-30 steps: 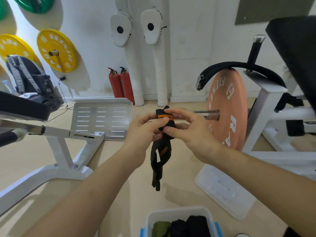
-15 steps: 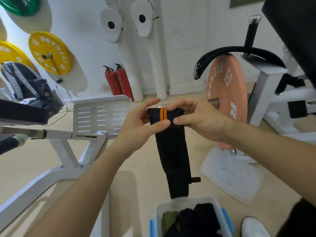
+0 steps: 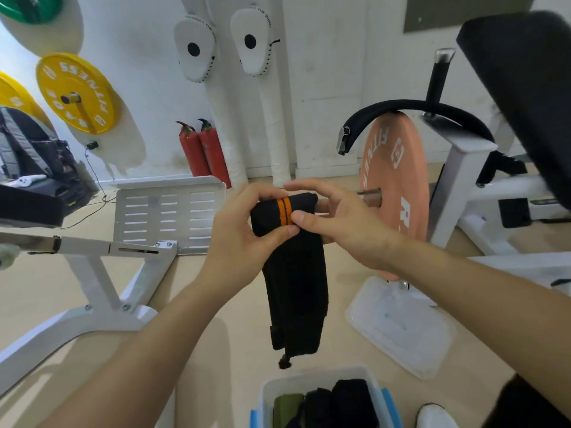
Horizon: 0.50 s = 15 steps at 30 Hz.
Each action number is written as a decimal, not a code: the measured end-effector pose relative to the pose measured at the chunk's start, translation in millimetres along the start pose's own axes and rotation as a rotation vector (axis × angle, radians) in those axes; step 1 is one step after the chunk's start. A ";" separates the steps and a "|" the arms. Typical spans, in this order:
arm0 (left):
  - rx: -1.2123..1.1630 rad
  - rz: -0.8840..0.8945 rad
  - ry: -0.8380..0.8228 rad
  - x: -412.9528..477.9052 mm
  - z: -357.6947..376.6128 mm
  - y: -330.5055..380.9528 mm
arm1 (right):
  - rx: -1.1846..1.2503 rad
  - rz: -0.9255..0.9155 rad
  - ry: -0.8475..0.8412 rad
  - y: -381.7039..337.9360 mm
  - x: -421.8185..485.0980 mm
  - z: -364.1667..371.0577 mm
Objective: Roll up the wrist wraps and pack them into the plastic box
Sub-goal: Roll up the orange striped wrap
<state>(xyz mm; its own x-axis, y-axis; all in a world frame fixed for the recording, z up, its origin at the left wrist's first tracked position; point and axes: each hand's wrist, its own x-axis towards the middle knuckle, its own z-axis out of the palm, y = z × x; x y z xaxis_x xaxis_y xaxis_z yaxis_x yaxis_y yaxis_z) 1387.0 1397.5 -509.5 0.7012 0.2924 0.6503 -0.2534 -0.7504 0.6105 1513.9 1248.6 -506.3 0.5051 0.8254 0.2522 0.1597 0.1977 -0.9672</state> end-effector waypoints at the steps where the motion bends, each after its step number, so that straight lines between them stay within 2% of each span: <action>1: -0.005 0.004 0.001 0.7 0.0 -0.5 | -0.010 -0.030 0.010 0.0 -0.2 -0.6; 4: -0.031 -0.057 -0.045 -0.5 0.0 -2.5 | -0.043 -0.094 0.002 -0.4 -0.7 -2.4; 8: -0.274 -0.406 -0.128 -4.2 1.9 5.1 | -0.037 -0.067 0.064 3.7 1.2 -6.8; 10: -0.374 -0.518 -0.172 -4.2 0.4 9.3 | -0.064 -0.079 0.090 6.5 2.3 -10.0; 15: -0.470 -0.565 -0.163 -4.1 1.3 18.1 | -0.183 -0.213 0.110 10.1 3.5 -15.5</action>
<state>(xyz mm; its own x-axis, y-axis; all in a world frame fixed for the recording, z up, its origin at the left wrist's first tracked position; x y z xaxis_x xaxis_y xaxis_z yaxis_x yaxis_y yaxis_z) 1380.4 1382.0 -501.7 0.8895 0.4387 0.1276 -0.0576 -0.1695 0.9839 1530.4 1245.3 -514.7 0.5307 0.7116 0.4603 0.4169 0.2537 -0.8728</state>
